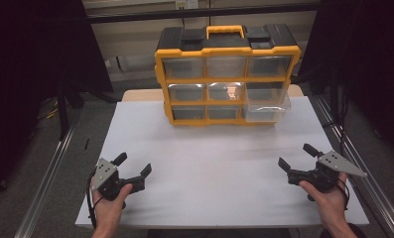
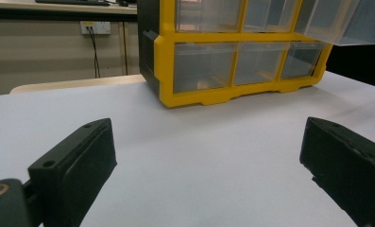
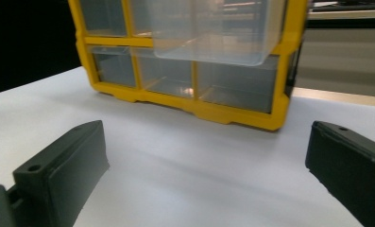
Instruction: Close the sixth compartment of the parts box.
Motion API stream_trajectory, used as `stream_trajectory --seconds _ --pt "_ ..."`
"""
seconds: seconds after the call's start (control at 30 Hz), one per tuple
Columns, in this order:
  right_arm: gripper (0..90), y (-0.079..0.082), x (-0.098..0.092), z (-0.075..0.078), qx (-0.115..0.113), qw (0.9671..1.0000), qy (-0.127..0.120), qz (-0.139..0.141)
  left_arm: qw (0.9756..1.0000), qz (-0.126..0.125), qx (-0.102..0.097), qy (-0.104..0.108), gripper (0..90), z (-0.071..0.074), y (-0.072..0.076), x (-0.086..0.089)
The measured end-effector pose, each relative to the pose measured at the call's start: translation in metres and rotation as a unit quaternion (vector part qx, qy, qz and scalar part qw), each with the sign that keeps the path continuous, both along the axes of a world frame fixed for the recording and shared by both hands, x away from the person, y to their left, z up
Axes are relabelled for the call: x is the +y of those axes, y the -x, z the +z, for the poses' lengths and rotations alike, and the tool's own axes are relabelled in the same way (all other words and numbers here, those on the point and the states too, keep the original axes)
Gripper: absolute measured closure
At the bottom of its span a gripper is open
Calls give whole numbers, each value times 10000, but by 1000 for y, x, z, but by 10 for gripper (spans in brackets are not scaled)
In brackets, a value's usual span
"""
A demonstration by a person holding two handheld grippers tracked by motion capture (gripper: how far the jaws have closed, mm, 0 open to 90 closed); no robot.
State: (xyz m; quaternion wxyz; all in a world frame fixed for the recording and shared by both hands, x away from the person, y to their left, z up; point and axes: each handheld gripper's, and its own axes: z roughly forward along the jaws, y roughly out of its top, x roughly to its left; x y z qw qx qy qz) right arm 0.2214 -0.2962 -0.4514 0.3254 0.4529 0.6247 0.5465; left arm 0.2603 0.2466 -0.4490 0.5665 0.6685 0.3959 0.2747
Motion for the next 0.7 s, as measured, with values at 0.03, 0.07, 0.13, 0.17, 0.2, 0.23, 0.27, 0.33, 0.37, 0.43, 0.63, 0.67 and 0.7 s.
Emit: stream_trajectory --seconds 0.03,0.07,0.13,0.17,0.2,0.23,0.27,0.33,0.37,0.43,0.63,0.67,0.7 --pt "0 1 1 0 30 10000 30 74 10000 0 0 0 42 0 0 0" --pt "0 0 2 0 -5 9999 55 119 10000 -3 -2 -27 42 0 0 1" --pt "0 1 3 1 43 9996 -99 277 10000 3 -2 -12 42 0 0 0" --pt "0 1 4 2 19 9993 -166 344 10000 2 -2 -16 42 0 0 0" --pt "0 1 5 2 -30 9992 -142 363 10000 2 -2 -16 42 0 0 0" --pt "0 1 5 2 -30 9992 -142 363 10000 -4 -3 -14 42 0 0 0" --pt "0 1 6 3 -28 9992 -137 382 10000 9 -15 -54 42 0 0 0" --pt "0 1 8 5 -79 9987 -67 498 10000 18 -12 -44 42 0 0 0" --pt "0 0 9 6 -99 9988 -103 472 10000 -10 -7 -8 42 -1 -1 0" --pt "0 0 9 7 -114 9986 -96 517 10000 -17 12 -29 42 -2 -1 -1" --pt "48 -3 16 10 -86 9972 -151 730 9998 -45 26 -180 42 -1 -1 1" --pt "51 -3 16 11 -102 9970 -157 751 9998 -45 26 -180 42 -1 -1 1" --pt "45 -3 17 11 -103 9969 -139 763 10000 5 -1 44 42 -1 -1 -1"
